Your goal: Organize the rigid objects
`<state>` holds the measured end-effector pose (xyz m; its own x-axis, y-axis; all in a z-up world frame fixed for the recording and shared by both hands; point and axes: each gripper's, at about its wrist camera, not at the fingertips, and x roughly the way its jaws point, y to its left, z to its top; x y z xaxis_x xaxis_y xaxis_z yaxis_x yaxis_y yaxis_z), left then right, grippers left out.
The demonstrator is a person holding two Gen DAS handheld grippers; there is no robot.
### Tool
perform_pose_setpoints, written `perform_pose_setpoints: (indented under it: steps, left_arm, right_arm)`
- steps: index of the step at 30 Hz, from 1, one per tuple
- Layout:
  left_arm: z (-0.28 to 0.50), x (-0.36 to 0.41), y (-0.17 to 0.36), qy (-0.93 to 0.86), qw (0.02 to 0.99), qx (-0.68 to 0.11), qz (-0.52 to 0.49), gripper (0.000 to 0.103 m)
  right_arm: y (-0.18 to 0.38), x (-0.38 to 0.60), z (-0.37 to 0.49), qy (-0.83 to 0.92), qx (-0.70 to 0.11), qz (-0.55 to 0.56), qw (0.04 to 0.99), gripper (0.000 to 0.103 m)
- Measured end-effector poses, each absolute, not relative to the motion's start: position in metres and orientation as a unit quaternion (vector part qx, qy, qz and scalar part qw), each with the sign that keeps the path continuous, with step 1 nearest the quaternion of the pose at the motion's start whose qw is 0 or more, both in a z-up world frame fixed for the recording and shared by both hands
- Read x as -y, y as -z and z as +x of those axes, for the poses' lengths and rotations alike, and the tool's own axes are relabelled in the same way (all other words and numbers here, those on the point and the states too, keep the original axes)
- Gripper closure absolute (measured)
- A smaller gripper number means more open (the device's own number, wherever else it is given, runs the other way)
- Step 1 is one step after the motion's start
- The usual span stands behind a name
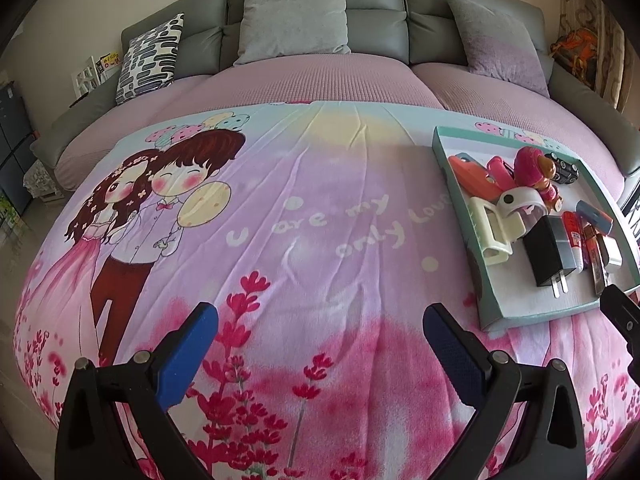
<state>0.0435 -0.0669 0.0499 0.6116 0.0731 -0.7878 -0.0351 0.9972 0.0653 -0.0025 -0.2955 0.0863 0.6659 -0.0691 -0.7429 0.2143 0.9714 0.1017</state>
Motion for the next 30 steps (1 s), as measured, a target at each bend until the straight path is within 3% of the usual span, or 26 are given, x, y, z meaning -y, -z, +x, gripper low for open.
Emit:
perform_pose_setpoints:
  steps: [30]
  left_arm:
    - [0.041, 0.058, -0.039, -0.04, 0.892, -0.451, 0.015, 0.001]
  right_arm:
    - [-0.067, 0.282, 0.002, 0.064, -0.426, 0.074, 0.9, 0.0]
